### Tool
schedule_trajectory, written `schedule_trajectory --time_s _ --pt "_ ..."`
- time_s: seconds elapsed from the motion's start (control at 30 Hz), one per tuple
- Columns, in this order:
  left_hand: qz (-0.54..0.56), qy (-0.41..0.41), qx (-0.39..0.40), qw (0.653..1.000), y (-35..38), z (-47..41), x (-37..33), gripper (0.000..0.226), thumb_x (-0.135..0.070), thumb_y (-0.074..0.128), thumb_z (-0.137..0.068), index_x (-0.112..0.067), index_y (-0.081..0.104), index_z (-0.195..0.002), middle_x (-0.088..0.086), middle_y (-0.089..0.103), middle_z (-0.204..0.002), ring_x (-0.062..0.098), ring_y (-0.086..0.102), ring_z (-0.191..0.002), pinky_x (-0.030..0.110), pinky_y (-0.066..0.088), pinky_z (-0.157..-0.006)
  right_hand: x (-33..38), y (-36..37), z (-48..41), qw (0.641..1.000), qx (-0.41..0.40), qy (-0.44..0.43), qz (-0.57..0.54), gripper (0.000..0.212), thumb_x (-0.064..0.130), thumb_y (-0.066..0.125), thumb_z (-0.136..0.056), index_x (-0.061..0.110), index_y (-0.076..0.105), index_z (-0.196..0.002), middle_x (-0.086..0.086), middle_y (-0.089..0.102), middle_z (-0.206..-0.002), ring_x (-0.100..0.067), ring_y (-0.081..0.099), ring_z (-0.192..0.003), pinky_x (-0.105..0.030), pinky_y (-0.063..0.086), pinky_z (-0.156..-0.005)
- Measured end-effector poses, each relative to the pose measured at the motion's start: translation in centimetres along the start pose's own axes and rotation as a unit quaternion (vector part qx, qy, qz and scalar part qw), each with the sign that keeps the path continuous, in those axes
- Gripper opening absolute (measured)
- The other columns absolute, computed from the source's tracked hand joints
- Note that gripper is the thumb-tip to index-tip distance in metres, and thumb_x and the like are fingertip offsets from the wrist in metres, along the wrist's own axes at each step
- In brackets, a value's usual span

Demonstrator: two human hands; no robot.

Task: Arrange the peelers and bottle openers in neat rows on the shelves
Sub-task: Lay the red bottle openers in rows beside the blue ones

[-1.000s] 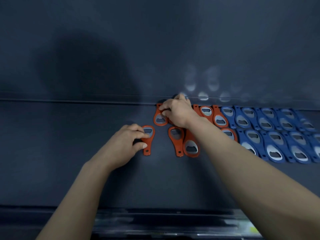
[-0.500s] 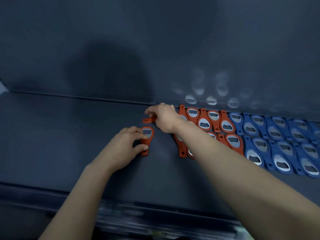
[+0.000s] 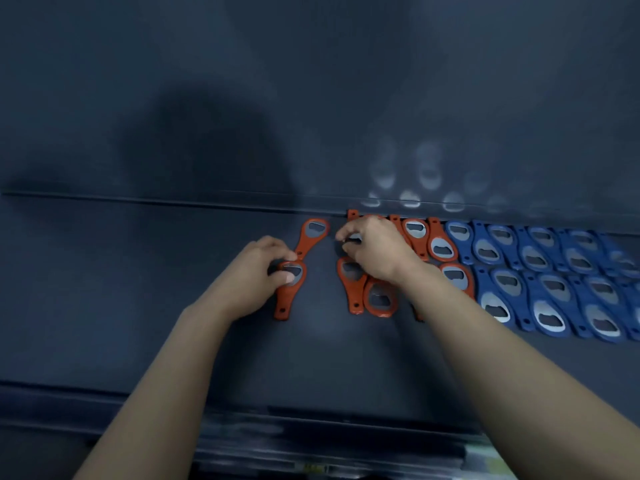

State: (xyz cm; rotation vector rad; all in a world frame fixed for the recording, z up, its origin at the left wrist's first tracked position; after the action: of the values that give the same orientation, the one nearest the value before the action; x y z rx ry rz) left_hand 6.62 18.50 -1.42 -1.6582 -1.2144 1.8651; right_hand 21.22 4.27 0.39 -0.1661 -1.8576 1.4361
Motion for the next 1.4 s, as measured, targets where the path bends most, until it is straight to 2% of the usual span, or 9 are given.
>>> schedule_trajectory --time_s 0.17,0.33,0.5,0.67,0.77,0.87,1.03,1.17,1.4 --pt "0.014 0.006 0.040 0.999 0.3 0.0 0.6 0.050 -0.020 0.064 -0.087 -0.029 0.048 -0.133 -0.018 0.038 -0.136 0.006 0.025 -0.131 0.030 0.020 -0.111 -1.8 -0.9 0.7 0.998 -0.034 0.044 -0.009 0.024 0.006 0.054 -0.087 0.014 0.070 -0.104 -0.005 0.068 -0.110 -0.025 0.057 -0.110 -0.040 0.042 -0.097" --pt "-0.031 0.028 0.081 0.996 1.2 -1.1 -0.7 0.048 -0.028 0.056 -0.092 -0.028 0.043 -0.138 -0.016 0.032 -0.148 0.007 0.015 -0.140 0.035 0.009 -0.115 -1.9 -0.7 0.9 0.998 -0.048 0.049 -0.007 0.023 0.008 0.053 -0.089 0.013 0.069 -0.106 -0.004 0.067 -0.113 -0.026 0.054 -0.111 -0.043 0.041 -0.098" --pt "-0.017 0.041 0.102 0.994 1.9 -1.9 -1.1 0.050 -0.022 0.053 -0.094 -0.026 0.038 -0.141 -0.011 0.029 -0.150 0.008 0.011 -0.142 0.037 0.009 -0.118 -2.4 -0.5 1.0 0.997 -0.052 0.052 0.017 0.023 0.012 0.055 -0.090 0.014 0.067 -0.110 -0.003 0.065 -0.116 -0.025 0.047 -0.116 -0.041 0.038 -0.100" --pt "0.058 0.039 0.100 0.993 2.3 -2.1 -1.6 0.066 -0.020 0.058 -0.091 -0.039 0.024 -0.144 -0.012 0.029 -0.150 0.006 0.024 -0.139 0.031 0.020 -0.115 -2.7 -0.4 1.1 0.997 -0.045 0.043 0.035 0.028 0.024 0.058 -0.091 0.015 0.064 -0.116 -0.002 0.059 -0.126 -0.023 0.043 -0.122 -0.039 0.033 -0.105" --pt "0.059 0.029 0.078 0.995 2.2 -1.9 -1.7 0.074 -0.027 0.063 -0.087 -0.042 0.018 -0.145 -0.014 0.029 -0.150 0.008 0.021 -0.139 0.037 0.020 -0.116 -2.6 -0.4 1.3 0.998 -0.040 0.035 0.037 0.036 0.034 0.059 -0.090 0.017 0.060 -0.121 -0.002 0.053 -0.134 -0.021 0.037 -0.129 -0.040 0.029 -0.108" --pt "0.031 0.003 0.049 0.998 1.9 -1.6 -1.4 0.073 -0.034 0.068 -0.082 -0.031 0.028 -0.142 -0.010 0.034 -0.142 0.012 0.027 -0.133 0.037 0.026 -0.111 -2.6 -0.1 1.5 0.998 -0.010 0.028 0.052 0.048 0.040 0.061 -0.087 0.020 0.054 -0.130 0.001 0.043 -0.143 -0.019 0.026 -0.137 -0.041 0.020 -0.113" --pt "0.018 0.008 0.054 0.998 2.0 -1.3 -1.5 0.045 -0.035 0.070 -0.079 -0.029 0.052 -0.120 -0.012 0.045 -0.121 0.010 0.033 -0.120 0.029 0.029 -0.102 -3.0 0.4 1.6 0.997 0.011 0.031 0.068 0.057 0.040 0.062 -0.086 0.021 0.046 -0.137 0.005 0.036 -0.148 -0.017 0.018 -0.140 -0.042 0.015 -0.111" --pt "-0.011 0.021 0.075 0.997 1.6 -0.9 -1.4 0.036 -0.032 0.063 -0.086 -0.027 0.057 -0.121 -0.014 0.044 -0.122 0.010 0.033 -0.119 0.031 0.028 -0.105 -3.2 0.6 1.7 0.997 0.014 0.027 0.068 0.056 0.040 0.060 -0.087 0.023 0.045 -0.138 0.007 0.035 -0.149 -0.017 0.018 -0.140 -0.040 0.014 -0.111" --pt "-0.090 0.027 0.017 0.995 0.2 -0.4 -1.0 0.028 -0.029 0.069 -0.081 -0.018 0.068 -0.107 -0.011 0.049 -0.100 0.007 0.039 -0.096 0.019 0.028 -0.080 -3.5 0.8 1.7 0.998 0.008 0.020 0.067 0.053 0.042 0.059 -0.088 0.022 0.048 -0.135 0.009 0.036 -0.148 -0.017 0.018 -0.139 -0.040 0.015 -0.110"
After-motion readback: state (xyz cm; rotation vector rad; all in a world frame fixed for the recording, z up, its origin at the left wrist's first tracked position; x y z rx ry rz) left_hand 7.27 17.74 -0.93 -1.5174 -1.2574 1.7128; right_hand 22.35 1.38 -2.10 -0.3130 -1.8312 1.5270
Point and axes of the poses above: each hand's wrist, its own z-axis away from the middle knuckle, its own y-axis out of the palm, x = y × z, the point moved 2 cm from there along -z, towards the middle knuckle
